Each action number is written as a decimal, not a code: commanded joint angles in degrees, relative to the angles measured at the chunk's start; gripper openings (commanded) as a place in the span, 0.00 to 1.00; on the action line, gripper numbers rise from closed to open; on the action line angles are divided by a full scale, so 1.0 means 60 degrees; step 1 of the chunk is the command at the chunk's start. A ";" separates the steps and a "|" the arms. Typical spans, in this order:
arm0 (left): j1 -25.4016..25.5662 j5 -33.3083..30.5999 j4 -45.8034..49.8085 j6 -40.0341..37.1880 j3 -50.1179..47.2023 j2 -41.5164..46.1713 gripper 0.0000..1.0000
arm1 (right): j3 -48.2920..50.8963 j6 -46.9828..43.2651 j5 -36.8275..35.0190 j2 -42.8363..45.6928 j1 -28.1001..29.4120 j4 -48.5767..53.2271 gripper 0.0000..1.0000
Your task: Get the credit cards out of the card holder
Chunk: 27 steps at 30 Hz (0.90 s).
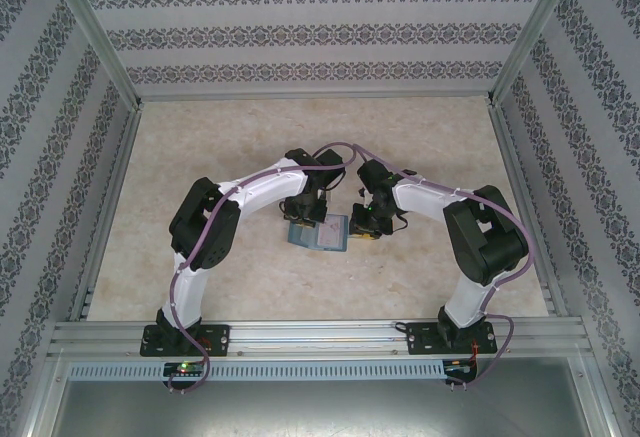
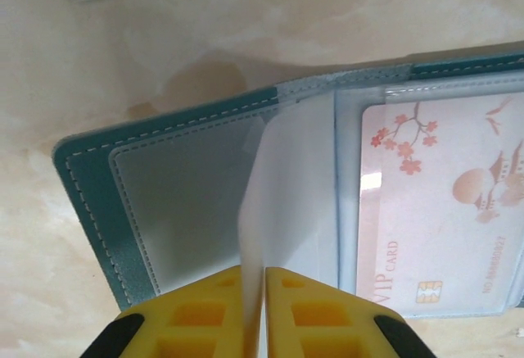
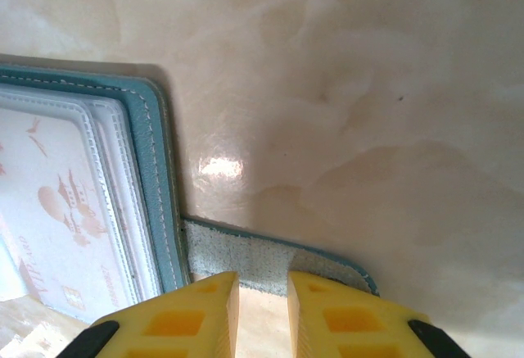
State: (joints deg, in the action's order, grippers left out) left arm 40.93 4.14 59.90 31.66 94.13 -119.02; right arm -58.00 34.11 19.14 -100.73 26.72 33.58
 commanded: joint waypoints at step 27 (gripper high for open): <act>-0.0194 -0.0885 0.0575 -0.0393 -0.1122 0.0671 0.24 | -0.0721 -0.0223 -0.0099 -0.0292 0.0127 0.0598 0.24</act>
State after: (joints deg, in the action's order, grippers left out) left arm 40.62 1.17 60.29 30.61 87.85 -118.02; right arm -61.04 34.06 19.11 -101.95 26.87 35.48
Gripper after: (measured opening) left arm 0.238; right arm 0.244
